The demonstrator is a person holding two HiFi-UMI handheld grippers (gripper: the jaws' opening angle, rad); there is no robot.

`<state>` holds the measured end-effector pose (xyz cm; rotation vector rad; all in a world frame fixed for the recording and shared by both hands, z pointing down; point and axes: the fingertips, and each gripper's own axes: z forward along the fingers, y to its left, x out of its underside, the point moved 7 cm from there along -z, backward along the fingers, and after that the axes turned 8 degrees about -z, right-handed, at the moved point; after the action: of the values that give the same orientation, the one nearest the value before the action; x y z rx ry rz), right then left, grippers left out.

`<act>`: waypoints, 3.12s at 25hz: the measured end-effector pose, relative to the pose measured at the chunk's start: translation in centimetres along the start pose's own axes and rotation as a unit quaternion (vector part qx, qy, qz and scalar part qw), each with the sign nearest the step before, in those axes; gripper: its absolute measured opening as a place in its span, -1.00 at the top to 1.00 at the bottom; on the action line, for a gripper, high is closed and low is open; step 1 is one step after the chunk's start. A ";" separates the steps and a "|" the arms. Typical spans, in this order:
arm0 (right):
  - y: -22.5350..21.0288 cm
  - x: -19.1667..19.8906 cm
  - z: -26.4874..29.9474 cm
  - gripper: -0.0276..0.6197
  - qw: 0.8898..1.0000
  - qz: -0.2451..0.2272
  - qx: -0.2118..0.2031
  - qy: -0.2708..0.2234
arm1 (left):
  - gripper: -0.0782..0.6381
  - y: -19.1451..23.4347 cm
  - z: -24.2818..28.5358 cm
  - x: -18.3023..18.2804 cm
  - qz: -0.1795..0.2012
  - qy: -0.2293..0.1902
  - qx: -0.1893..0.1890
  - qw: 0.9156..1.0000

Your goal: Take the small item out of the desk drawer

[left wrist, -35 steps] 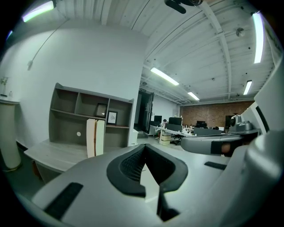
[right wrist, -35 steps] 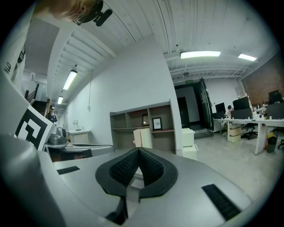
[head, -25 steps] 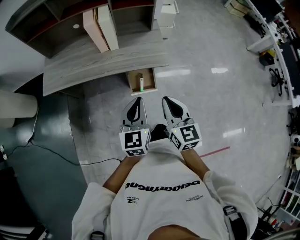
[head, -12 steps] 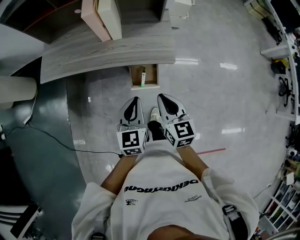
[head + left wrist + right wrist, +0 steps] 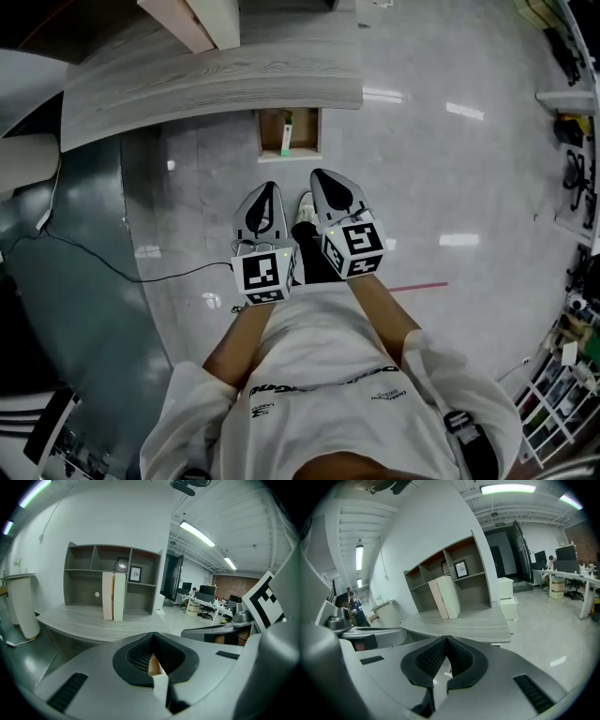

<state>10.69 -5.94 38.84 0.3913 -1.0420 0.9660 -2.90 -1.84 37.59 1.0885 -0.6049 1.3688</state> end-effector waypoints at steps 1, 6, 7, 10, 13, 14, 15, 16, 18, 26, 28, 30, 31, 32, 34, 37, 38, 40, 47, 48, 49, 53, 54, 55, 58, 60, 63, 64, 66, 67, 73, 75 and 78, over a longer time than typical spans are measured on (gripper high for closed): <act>-0.2 0.6 0.6 0.82 1.000 0.004 0.002 0.007 | 0.74 0.3 0.5 0.5 -0.005 0.004 -0.002 1.000; -1.3 3.2 3.7 0.82 0.999 0.018 0.006 0.032 | 0.74 1.6 2.8 3.0 -0.017 0.018 -0.012 1.000; -1.5 3.8 4.1 0.82 0.999 0.020 0.007 0.038 | 0.74 1.6 3.1 3.5 -0.018 0.021 -0.013 1.000; -2.0 5.4 5.7 0.82 0.998 0.027 0.014 0.056 | 0.74 2.1 4.1 4.9 -0.025 0.033 -0.012 0.999; -2.5 6.8 8.2 0.81 0.997 0.031 0.017 0.071 | 0.74 3.3 5.6 6.1 -0.037 0.042 -0.016 0.998; -2.6 7.4 8.9 0.81 0.996 0.032 0.018 0.075 | 0.74 3.6 6.0 6.6 -0.042 0.045 -0.019 0.998; -2.8 8.0 9.5 0.81 0.996 0.032 0.019 0.080 | 0.74 3.9 6.4 7.1 -0.046 0.048 -0.022 0.998; -2.9 8.5 10.1 0.81 0.996 0.031 0.019 0.084 | 0.74 4.1 6.6 7.6 -0.048 0.051 -0.025 0.997; -3.0 9.5 11.2 0.81 0.995 0.029 0.020 0.093 | 0.74 4.6 7.1 8.5 -0.050 0.056 -0.028 0.997; -3.1 12.4 14.3 0.81 0.993 0.047 0.028 0.109 | 0.74 5.8 7.9 11.1 -0.060 0.068 -0.039 0.995; -3.3 13.0 14.9 0.81 0.992 0.051 0.028 0.115 | 0.74 6.1 8.1 11.9 -0.064 0.073 -0.043 0.994; -3.4 13.6 15.6 0.81 0.991 0.056 0.030 0.119 | 0.74 6.6 8.2 12.5 -0.064 0.078 -0.047 0.994; -3.5 13.9 15.9 0.81 0.991 0.059 0.032 0.120 | 0.74 6.8 8.2 12.7 -0.064 0.079 -0.050 0.994; -3.5 14.1 16.3 0.81 0.990 0.060 0.033 0.121 | 0.74 7.0 8.3 12.9 -0.063 0.079 -0.052 0.993; -3.7 14.6 17.0 0.80 0.990 0.062 0.034 0.123 | 0.74 7.3 8.4 13.3 -0.064 0.079 -0.057 0.993; -3.9 15.3 17.8 0.75 0.989 0.066 0.036 0.126 | 0.74 7.5 8.5 13.9 -0.066 0.081 -0.060 0.993; -3.9 15.6 18.1 0.74 0.989 0.067 0.036 0.128 | 0.74 7.6 8.6 14.1 -0.067 0.081 -0.061 0.993; -4.0 16.0 18.6 0.70 0.988 0.069 0.036 0.133 | 0.74 7.7 8.8 14.5 -0.067 0.083 -0.062 0.992; -4.1 17.2 20.4 0.59 0.986 0.069 0.036 0.149 | 0.74 8.5 9.3 15.5 -0.062 0.087 -0.067 0.992; -4.2 17.4 20.7 0.55 0.985 0.069 0.036 0.152 | 0.74 8.6 9.3 15.6 -0.062 0.087 -0.069 0.992; -4.2 17.6 20.9 0.52 0.985 0.070 0.037 0.155 | 0.74 8.7 9.4 15.8 -0.063 0.088 -0.070 0.992; -4.4 18.1 21.8 0.44 0.983 0.074 0.038 0.166 | 0.74 8.8 9.4 16.3 -0.065 0.092 -0.074 0.991; -4.5 18.2 22.0 0.43 0.982 0.075 0.038 0.168 | 0.74 8.7 9.5 16.4 -0.066 0.093 -0.075 0.991; -4.5 18.3 22.2 0.41 0.982 0.076 0.038 0.170 | 0.74 8.7 9.5 16.5 -0.068 0.094 -0.075 0.990; -4.6 18.8 22.9 0.37 0.980 0.081 0.040 0.176 | 0.74 8.8 9.7 16.7 -0.071 0.095 -0.077 0.990; -4.7 19.2 23.3 0.35 0.979 0.088 0.041 0.180 | 0.74 9.0 9.9 16.8 -0.072 0.095 -0.079 0.990; -4.9 19.8 23.8 0.34 0.977 0.096 0.044 0.186 | 0.74 9.3 10.1 16.9 -0.072 0.096 -0.083 0.989; -5.0 19.9 23.9 0.34 0.976 0.102 0.045 0.188 | 0.74 9.4 10.2 17.0 -0.072 0.096 -0.085 0.989; -5.2 20.0 24.3 0.34 0.973 0.120 0.048 0.190 | 0.74 9.6 10.3 17.1 -0.073 0.098 -0.087 0.989; -5.3 20.0 24.5 0.34 0.972 0.131 0.049 0.190 | 0.74 9.6 10.4 17.2 -0.073 0.099 -0.088 0.988; -5.6 20.3 25.8 0.37 0.967 0.148 0.058 0.200 | 0.74 9.8 10.8 17.4 -0.076 0.103 -0.094 0.987; -5.7 20.3 26.0 0.44 0.967 0.136 0.063 0.205 | 0.74 9.9 10.8 17.3 -0.075 0.103 -0.095 0.987; -5.8 20.2 26.1 0.49 0.966 0.132 0.062 0.213 | 0.74 10.1 10.8 17.1 -0.074 0.102 -0.097 0.987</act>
<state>4.43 -17.21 69.83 0.1345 -0.6501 1.2914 -7.16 -4.76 59.64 0.8090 -0.4867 1.2453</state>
